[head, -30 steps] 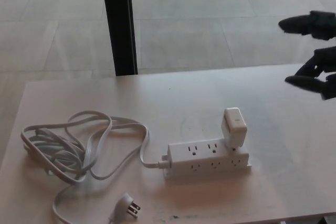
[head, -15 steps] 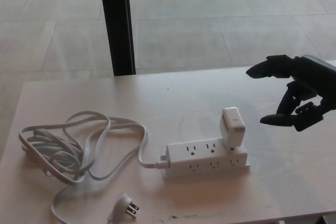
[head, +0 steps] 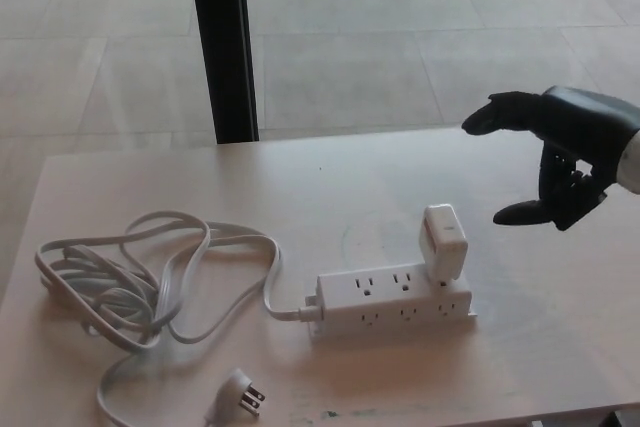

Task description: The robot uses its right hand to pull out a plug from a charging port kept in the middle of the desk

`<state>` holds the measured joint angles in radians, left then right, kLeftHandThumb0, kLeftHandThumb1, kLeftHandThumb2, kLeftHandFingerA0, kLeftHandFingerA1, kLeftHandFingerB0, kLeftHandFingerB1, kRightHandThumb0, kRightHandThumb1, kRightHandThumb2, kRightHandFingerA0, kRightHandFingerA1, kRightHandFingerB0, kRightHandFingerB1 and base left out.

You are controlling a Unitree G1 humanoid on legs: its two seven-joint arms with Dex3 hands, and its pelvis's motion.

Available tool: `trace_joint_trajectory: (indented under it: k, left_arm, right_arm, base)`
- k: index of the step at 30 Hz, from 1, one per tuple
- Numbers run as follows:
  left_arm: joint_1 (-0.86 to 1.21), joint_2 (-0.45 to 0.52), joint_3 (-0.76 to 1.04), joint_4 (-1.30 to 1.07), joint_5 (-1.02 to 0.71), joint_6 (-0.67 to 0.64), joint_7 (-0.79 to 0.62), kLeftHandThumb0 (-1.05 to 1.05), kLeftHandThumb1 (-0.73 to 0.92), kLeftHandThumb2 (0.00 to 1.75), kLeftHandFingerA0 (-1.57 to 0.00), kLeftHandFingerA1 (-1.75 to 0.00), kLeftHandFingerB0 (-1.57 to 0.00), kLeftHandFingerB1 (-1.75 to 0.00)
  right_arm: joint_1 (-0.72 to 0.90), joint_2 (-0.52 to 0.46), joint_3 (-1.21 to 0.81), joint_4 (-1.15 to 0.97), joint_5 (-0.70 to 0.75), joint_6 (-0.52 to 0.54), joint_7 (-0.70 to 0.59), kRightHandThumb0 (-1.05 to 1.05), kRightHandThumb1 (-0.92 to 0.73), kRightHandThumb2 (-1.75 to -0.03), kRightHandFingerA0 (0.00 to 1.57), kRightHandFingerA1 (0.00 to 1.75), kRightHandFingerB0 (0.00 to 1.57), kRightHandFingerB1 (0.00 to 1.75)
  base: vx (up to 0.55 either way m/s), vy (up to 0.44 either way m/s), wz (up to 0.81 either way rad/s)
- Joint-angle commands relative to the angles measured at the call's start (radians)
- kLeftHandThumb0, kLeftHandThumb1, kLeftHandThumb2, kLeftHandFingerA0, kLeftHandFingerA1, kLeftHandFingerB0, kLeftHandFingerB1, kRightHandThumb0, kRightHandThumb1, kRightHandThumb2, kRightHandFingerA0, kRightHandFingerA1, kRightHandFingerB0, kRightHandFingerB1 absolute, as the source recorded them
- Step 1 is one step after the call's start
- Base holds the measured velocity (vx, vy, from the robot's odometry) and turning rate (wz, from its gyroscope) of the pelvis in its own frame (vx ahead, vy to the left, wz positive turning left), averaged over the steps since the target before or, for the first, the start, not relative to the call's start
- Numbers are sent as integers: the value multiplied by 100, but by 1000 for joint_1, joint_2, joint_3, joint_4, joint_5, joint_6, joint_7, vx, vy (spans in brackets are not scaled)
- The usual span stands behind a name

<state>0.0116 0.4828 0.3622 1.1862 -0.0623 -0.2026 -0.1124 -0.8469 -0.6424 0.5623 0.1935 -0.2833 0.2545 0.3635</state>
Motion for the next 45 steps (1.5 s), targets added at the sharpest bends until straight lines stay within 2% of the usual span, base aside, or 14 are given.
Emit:
trace_joint_trajectory:
  k: [1,4,11,16,18,19,28,32,33,36,38,39,42,45]
  left_arm:
    - [4,40,-8,-1,-2,-13,-8,-65,61,59,-70,-61,-56,-44]
    - [4,40,-12,-8,-2,-14,-10,-63,62,59,-69,-59,-56,-45]
    - [-4,38,-12,-3,-8,-1,-4,-63,62,59,-71,-60,-58,-44]
    - [-10,39,-18,1,-2,1,5,-64,62,60,-68,-55,-55,-42]
    - [-11,41,-20,-2,-4,-2,0,-64,63,59,-69,-57,-56,-43]
    - [-11,42,-22,-4,-3,-4,-2,-64,63,59,-69,-59,-55,-43]
    - [-6,44,-30,-6,-4,-12,-1,-66,63,59,-69,-58,-57,-44]
    - [-14,45,-31,-5,-5,-5,-3,-66,63,59,-67,-54,-56,-43]
    - [-14,44,-30,-8,-6,-4,-4,-65,50,91,-62,-65,-45,-55]
    - [-12,43,-25,-17,-12,-3,-4,-67,63,59,-69,-59,-53,-43]
    - [-13,42,-23,-19,-15,-1,-9,-66,63,60,-67,-58,-54,-44]
    - [-13,43,-26,-18,-11,-1,-3,-66,51,91,-62,-66,-46,-55]
    - [-11,41,-24,-20,-13,-1,-5,-66,51,92,-62,-66,-48,-56]
    - [-16,40,-24,-10,-12,-2,0,-67,64,60,-67,-54,-56,-43]
  right_arm:
    - [-42,33,21,19,-133,-73,18,-69,-51,-56,82,106,30,37]
    - [-47,59,21,31,-138,-68,41,-71,-41,-80,83,100,21,44]
    - [-19,99,38,17,-205,-86,63,-71,-54,-57,79,84,28,32]
    - [-8,120,43,17,-245,-47,100,-73,-43,-81,80,106,19,42]
    - [-5,127,31,21,-251,-47,96,-69,-53,-57,77,116,26,32]
    - [-6,128,28,25,-256,-50,97,-72,-42,-81,80,105,19,43]
    - [-15,148,11,50,-288,-89,95,-70,-55,-57,75,98,28,32]
    - [-15,163,4,65,-299,-106,85,-74,-43,-83,71,81,21,44]
    - [-14,172,4,66,-300,-104,86,-73,-55,-57,73,148,28,33]
    - [-11,198,8,68,-309,-97,86,-74,-53,-61,79,151,28,34]
    - [-8,215,9,75,-313,-87,89,-78,-44,-82,86,130,23,44]
    - [-4,220,9,76,-314,-86,91,-75,-54,-60,78,146,28,35]
    - [3,231,9,75,-325,-77,97,-75,-54,-60,71,142,28,34]
    - [19,231,17,74,-348,-61,101,-77,-42,-80,78,126,23,44]
  base:
    - [0,0,0]
    - [0,0,0]
    - [0,0,0]
    - [0,0,0]
    - [0,0,0]
    - [0,0,0]
    - [0,0,0]
    - [0,0,0]
    - [0,0,0]
    - [0,0,0]
    - [0,0,0]
    - [0,0,0]
    - [0,0,0]
    - [0,0,0]
